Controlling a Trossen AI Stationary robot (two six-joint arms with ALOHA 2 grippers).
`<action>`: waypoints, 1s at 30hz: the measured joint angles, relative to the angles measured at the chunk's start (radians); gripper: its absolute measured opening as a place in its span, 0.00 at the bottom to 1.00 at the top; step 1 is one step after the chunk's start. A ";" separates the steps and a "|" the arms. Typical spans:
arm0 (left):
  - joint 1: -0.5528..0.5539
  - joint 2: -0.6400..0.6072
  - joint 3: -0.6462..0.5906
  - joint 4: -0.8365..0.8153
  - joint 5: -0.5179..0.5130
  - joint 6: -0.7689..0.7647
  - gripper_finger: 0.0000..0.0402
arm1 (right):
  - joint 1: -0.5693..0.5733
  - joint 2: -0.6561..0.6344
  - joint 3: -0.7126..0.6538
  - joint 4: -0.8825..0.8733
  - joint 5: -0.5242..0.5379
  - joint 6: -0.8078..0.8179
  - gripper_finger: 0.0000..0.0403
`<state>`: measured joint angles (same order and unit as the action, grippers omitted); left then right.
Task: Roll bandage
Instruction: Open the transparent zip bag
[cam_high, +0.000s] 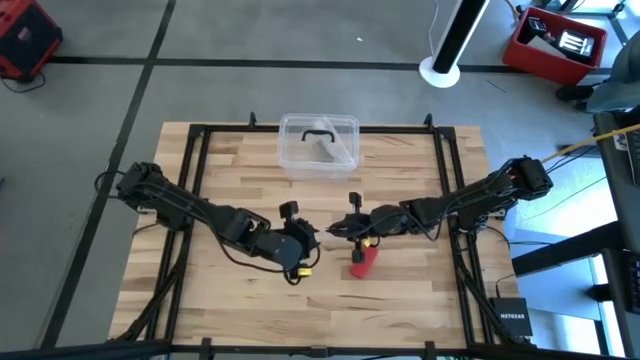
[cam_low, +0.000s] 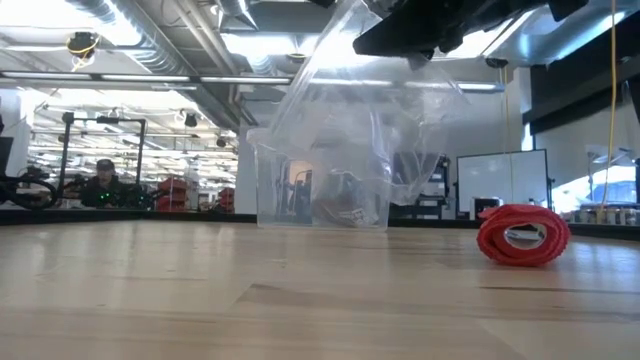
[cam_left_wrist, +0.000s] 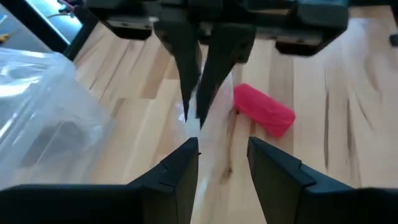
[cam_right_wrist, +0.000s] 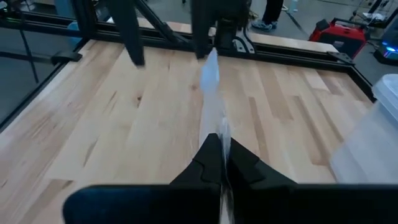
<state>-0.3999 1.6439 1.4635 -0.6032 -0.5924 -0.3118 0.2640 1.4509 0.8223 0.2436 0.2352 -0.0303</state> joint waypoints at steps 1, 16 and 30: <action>0.003 0.006 0.000 -0.008 0.002 0.006 0.33 | 0.000 0.000 0.000 0.001 0.000 0.000 0.00; 0.034 0.018 -0.001 0.019 0.001 0.038 0.33 | 0.001 0.000 0.000 0.000 -0.001 0.000 0.00; 0.061 0.018 -0.001 0.018 0.022 0.041 0.33 | 0.000 0.000 0.000 0.001 0.000 -0.001 0.00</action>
<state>-0.3386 1.6623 1.4628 -0.5854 -0.5708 -0.2709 0.2643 1.4509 0.8223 0.2448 0.2350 -0.0315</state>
